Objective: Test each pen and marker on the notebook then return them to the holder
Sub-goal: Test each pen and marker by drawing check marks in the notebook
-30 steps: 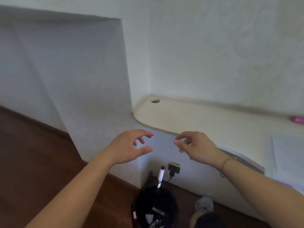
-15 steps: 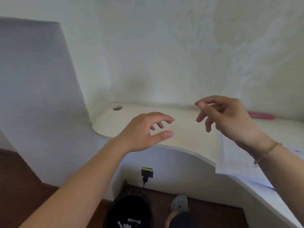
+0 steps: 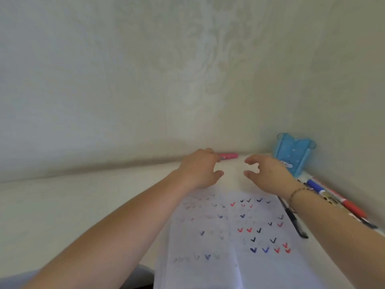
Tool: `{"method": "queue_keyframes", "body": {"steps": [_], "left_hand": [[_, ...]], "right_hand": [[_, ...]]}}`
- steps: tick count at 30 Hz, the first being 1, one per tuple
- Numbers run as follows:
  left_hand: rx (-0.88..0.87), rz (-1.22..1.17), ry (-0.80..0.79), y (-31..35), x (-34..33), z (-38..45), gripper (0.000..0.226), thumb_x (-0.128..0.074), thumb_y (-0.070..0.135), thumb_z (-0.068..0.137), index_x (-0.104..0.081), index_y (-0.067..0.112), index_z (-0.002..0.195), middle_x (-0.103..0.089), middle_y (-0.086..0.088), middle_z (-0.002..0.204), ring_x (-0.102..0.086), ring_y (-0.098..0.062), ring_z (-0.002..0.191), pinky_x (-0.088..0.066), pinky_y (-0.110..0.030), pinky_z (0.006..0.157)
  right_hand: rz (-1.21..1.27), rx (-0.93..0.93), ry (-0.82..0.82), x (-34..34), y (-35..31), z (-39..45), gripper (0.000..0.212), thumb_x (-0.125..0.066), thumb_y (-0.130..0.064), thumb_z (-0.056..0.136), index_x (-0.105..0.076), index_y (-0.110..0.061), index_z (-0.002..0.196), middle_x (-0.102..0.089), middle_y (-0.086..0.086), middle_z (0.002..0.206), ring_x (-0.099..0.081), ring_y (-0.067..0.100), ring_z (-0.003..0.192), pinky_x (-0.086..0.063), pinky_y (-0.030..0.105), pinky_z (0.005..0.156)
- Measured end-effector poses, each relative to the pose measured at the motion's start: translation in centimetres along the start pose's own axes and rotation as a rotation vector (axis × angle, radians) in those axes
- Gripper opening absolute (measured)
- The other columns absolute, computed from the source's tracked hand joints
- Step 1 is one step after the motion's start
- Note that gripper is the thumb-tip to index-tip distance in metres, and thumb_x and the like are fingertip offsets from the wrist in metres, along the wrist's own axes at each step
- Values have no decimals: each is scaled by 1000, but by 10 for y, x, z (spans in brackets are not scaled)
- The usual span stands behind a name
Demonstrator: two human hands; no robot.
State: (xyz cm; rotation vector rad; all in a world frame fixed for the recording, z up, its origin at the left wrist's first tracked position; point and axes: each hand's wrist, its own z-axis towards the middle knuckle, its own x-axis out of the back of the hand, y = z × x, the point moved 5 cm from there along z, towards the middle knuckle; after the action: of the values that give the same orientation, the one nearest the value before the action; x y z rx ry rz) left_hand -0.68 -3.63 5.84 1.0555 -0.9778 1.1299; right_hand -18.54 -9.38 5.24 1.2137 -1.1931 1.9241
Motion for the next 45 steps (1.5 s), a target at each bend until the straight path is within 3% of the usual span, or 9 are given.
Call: {"method": "queue_keyframes", "body": {"steps": [11,16,20,23,26,31,37,42,45], "left_hand": [[52,281,62,-13,-43,57,22,-53,11,91,-60,11,113,-62,-9,111,-56,-28,110,-49,-37,82],[39,-51,140,-11,-22,41,18,-53,18,93,-64,15,107,-59,-6,101,-57,-28,99,-50,-41,79],[-62,-332,202,16,8,3,19,-56,18,95,-65,17,112,-63,0,98,-56,-18,89,-41,-25,75],[-145,-442,155,36,19,-28,18,-52,16,98,-63,19,112,-60,7,95,-51,-9,84,-37,-16,71],[-252,-393,93,55,17,-59,15,-41,26,102,-51,24,113,-56,7,96,-50,-14,85,-43,-30,77],[-478,-343,161,102,29,-101,28,-30,38,102,-51,20,97,-57,3,78,-49,-17,70,-44,-37,68],[-462,-465,45,117,22,-119,30,-32,43,103,-57,26,100,-68,2,82,-56,-17,65,-47,-40,64],[-495,-472,6,123,30,-125,12,-41,38,103,-53,36,101,-59,2,62,-44,-13,48,-40,-33,51],[-494,-506,-17,125,35,-125,11,-46,34,102,-55,35,97,-44,4,51,-39,-13,44,-31,-24,47]], "right_hand": [[-124,83,0,-35,9,50,43,-58,-30,90,-52,-26,132,-58,3,130,-45,25,123,-46,42,96],[-199,101,242,-12,1,25,41,-60,-40,88,-54,-24,125,-57,-4,115,-47,19,112,-49,35,78],[-117,118,515,28,-15,-24,56,-68,-56,75,-52,-23,118,-54,-3,107,-50,19,100,-45,31,63],[-150,240,528,42,-22,-62,53,-59,-67,69,-65,-25,102,-55,2,109,-49,22,100,-45,31,66],[406,118,326,52,-21,-96,34,-73,-54,64,-69,-23,77,-67,-5,75,-55,3,63,-43,21,56],[1135,47,77,33,-37,-145,36,-79,-34,76,-52,-10,78,-49,15,46,-39,19,38,-30,22,40],[1189,-6,329,29,-37,-171,35,-67,-30,77,-39,-23,57,-42,-2,37,-33,13,35,-29,23,42],[1315,16,234,28,-38,-179,45,-74,-26,81,-38,-22,54,-38,-4,36,-31,9,32,-26,18,41],[1341,52,159,31,-39,-180,54,-82,-50,64,-37,-21,57,-38,-5,37,-31,8,32,-26,17,41]]}}
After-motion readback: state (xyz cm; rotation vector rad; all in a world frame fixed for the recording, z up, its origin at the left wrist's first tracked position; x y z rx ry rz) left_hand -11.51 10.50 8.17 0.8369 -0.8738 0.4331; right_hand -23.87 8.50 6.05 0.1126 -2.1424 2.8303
